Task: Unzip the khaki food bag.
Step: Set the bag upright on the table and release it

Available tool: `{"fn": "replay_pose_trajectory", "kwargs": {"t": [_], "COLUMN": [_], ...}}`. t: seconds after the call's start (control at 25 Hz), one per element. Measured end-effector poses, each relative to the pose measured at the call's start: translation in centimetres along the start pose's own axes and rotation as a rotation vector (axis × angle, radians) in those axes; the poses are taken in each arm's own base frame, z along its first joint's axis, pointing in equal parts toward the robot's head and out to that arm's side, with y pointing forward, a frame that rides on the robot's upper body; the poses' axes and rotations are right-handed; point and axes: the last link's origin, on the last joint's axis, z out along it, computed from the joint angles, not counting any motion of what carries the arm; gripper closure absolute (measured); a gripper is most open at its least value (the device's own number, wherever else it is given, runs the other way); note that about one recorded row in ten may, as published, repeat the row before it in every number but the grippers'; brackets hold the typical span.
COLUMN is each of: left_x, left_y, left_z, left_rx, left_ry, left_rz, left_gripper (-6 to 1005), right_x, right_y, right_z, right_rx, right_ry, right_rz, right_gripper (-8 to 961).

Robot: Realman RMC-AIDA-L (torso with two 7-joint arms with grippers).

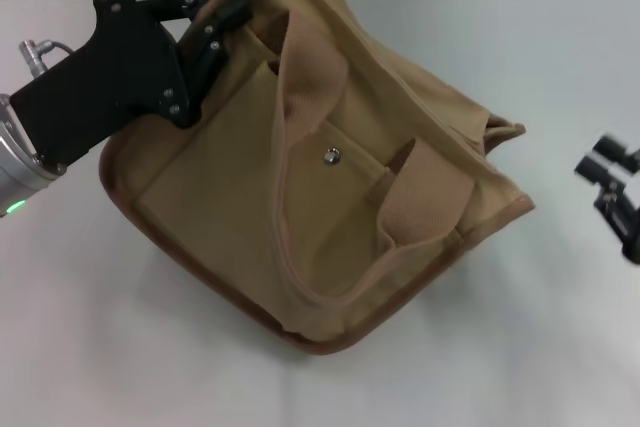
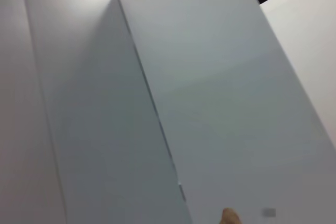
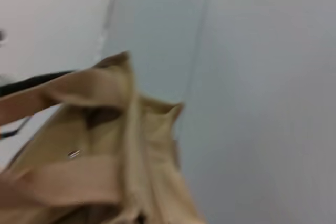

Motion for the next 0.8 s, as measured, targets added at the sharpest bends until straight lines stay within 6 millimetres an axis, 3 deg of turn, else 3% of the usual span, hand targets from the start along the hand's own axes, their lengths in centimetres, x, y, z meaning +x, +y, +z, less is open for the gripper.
{"fn": "replay_pose_trajectory", "kwargs": {"t": [0.36,0.64,0.8], "left_x": [-0.4,-0.3,-0.3], "left_y": [1.2,1.4,1.4], "left_z": [-1.6,-2.1,-2.1], "left_rx": [0.039,0.047,0.043], "left_ry": [-0.011,-0.007,-0.008], "left_rz": [-0.03,-0.032,-0.031], "left_gripper": [914,914,914], "right_x": [0.5,0.8,1.0], "right_y": [-2.3,-2.2,-2.6], "right_z": [2.1,5.9,7.4], "right_rx": [0.062,-0.116,-0.125], "right_ry": [0.02,0.096,0.12], "right_rz": [0.099,0.112,0.117], "right_gripper": [524,457,418]}}
